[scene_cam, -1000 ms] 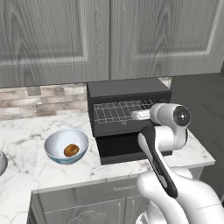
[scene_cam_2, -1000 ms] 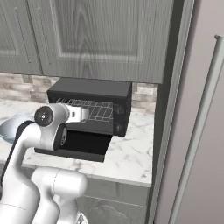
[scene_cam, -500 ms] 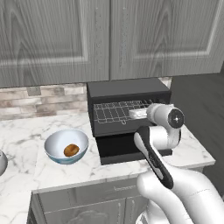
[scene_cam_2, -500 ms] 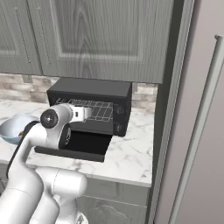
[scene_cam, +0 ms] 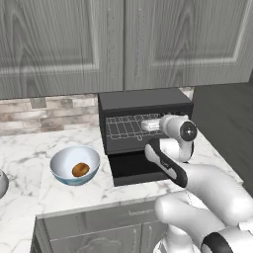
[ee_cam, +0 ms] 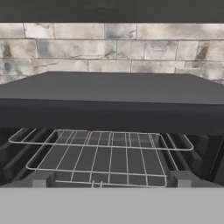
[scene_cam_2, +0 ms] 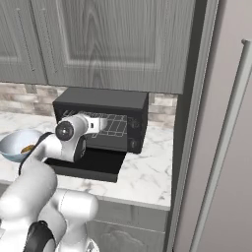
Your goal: Pick up the heated bread from the toaster oven and place it in the bowl. Then move the bread bowl to the dining counter.
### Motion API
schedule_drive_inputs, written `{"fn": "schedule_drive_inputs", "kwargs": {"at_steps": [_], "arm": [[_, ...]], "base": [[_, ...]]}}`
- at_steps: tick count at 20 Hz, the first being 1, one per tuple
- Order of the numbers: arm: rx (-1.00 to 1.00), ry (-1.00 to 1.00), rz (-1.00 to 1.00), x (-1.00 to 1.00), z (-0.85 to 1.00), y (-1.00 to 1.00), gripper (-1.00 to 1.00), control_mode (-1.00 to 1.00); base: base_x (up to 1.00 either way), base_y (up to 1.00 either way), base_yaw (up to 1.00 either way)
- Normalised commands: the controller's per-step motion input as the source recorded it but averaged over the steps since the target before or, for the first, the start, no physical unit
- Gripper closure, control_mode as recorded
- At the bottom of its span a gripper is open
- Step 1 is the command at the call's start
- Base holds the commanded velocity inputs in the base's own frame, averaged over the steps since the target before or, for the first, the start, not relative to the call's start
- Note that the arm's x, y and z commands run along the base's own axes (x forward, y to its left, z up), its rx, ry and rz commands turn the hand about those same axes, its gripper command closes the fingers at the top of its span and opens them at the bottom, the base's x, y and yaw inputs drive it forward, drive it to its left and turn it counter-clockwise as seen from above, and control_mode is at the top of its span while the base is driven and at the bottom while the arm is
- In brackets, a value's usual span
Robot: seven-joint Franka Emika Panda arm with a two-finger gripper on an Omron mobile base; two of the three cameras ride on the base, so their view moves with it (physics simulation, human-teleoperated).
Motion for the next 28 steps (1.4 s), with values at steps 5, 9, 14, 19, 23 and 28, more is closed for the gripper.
{"fn": "schedule_drive_inputs", "kwargs": {"at_steps": [5,9,14,19,23,28], "arm": [[0.0,0.0,-0.02,0.48,-0.08,0.0,-1.0,-1.0],[0.0,-0.02,-0.04,0.11,-0.2,0.0,-1.0,-1.0],[0.0,-0.08,-0.04,0.23,-0.13,0.0,-1.0,-1.0],[0.0,-0.05,-0.05,0.46,-0.01,0.04,-1.0,-1.0],[-0.06,-0.05,0.0,0.14,-0.14,0.19,-1.0,-1.0],[-0.09,-0.07,0.0,0.0,-0.24,0.4,-1.0,-1.0]], "base": [[0.0,0.0,0.0],[0.0,0.0,0.0],[0.0,0.0,0.0],[0.0,0.0,0.0],[0.0,0.0,0.0],[0.0,0.0,0.0]]}}
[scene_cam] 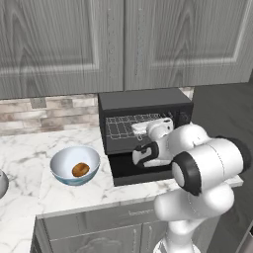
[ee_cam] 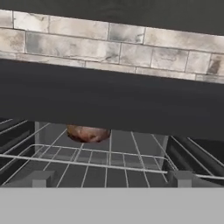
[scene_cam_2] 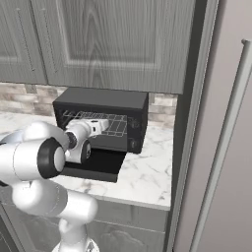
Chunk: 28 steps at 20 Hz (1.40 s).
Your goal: Pick up the heated bread from the toaster oven and place it in the bowl. Then move the bread bowl to the dining counter.
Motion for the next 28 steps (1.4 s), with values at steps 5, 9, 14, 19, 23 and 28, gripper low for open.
{"fn": "schedule_drive_inputs", "kwargs": {"at_steps": [5,9,14,19,23,28], "arm": [[-0.1,-0.1,0.0,0.1,-0.13,0.46,-1.0,-1.0],[-0.11,-0.1,0.0,0.26,-0.09,0.4,-1.0,-1.0],[-0.14,-0.09,0.0,0.17,-0.27,0.34,-1.0,-1.0],[-0.13,-0.1,0.0,0.0,-0.37,0.29,-1.0,-1.0],[-0.06,-0.13,0.0,0.0,-0.27,0.18,-1.0,-1.0],[-0.02,-0.12,0.0,0.03,-0.21,0.1,-1.0,-1.0]], "base": [[0.0,0.0,0.0],[0.0,0.0,0.0],[0.0,0.0,0.0],[0.0,0.0,0.0],[0.0,0.0,0.0],[0.0,0.0,0.0]]}}
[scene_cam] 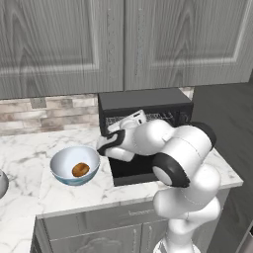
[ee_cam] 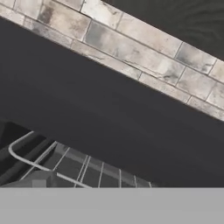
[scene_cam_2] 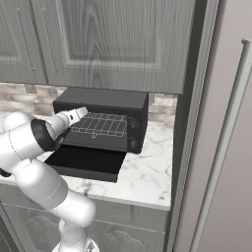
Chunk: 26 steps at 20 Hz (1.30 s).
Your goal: Pick up the heated bread from the toaster oven and place it in the bowl. Then move the bread bowl to the dining counter.
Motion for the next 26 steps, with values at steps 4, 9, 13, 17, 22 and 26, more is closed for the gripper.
{"fn": "schedule_drive_inputs", "kwargs": {"at_steps": [4,9,13,17,22,26], "arm": [[-0.02,-0.09,0.0,0.01,-0.41,0.03,-1.0,-1.0],[0.0,-0.09,0.0,0.0,-0.5,0.0,-1.0,-1.0],[0.03,-0.11,0.0,0.0,-0.31,-0.08,-1.0,-1.0],[0.06,-0.08,0.0,0.0,-0.25,-0.23,-1.0,-1.0],[0.1,-0.06,0.0,0.0,-0.41,-0.32,-1.0,-1.0],[0.1,-0.07,0.0,0.03,-0.48,-0.31,-1.0,-1.0]], "base": [[0.0,0.0,0.0],[0.0,0.0,0.0],[0.0,0.0,0.0],[0.0,0.0,0.0],[0.0,0.0,0.0],[0.0,0.0,0.0]]}}
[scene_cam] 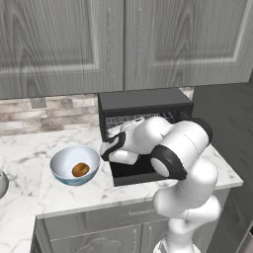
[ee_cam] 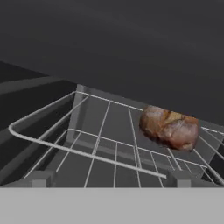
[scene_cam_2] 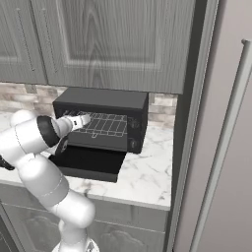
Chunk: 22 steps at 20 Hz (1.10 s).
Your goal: Pick up the heated bread from the toaster oven and place it in the bowl. Then move the bread bowl to the dining counter.
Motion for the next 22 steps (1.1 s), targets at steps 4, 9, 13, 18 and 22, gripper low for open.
{"fn": "schedule_drive_inputs", "kwargs": {"at_steps": [4,9,13,18,22], "arm": [[0.03,-0.08,0.0,0.23,-0.27,-0.25,-1.0,-1.0],[0.0,-0.1,0.0,0.24,-0.12,-0.18,-1.0,-1.0],[0.0,-0.08,0.0,0.08,-0.29,-0.03,-1.0,-1.0],[0.0,-0.05,0.0,0.0,-0.52,0.0,-1.0,-1.0],[0.0,-0.05,0.0,0.0,-0.52,-0.01,-1.0,-1.0]], "base": [[0.0,0.0,0.0],[0.0,0.0,0.0],[0.0,0.0,0.0],[0.0,0.0,0.0],[0.0,0.0,0.0]]}}
